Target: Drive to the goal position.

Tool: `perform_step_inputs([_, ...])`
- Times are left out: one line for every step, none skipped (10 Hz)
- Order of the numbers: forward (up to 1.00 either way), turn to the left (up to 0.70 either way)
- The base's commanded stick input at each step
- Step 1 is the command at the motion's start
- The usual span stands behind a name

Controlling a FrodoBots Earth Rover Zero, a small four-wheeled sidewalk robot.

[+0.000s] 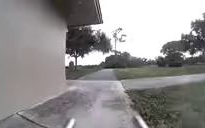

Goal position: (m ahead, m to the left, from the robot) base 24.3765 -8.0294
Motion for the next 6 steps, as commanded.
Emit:
perform_step_inputs([0.85, 0.0])
perform_step_inputs([0.85, 0.0])
perform_step_inputs([0.85, 0.0])
perform_step_inputs([0.85, 0.0])
perform_step_inputs([0.85, 0.0])
perform_step_inputs([0.85, 0.0])
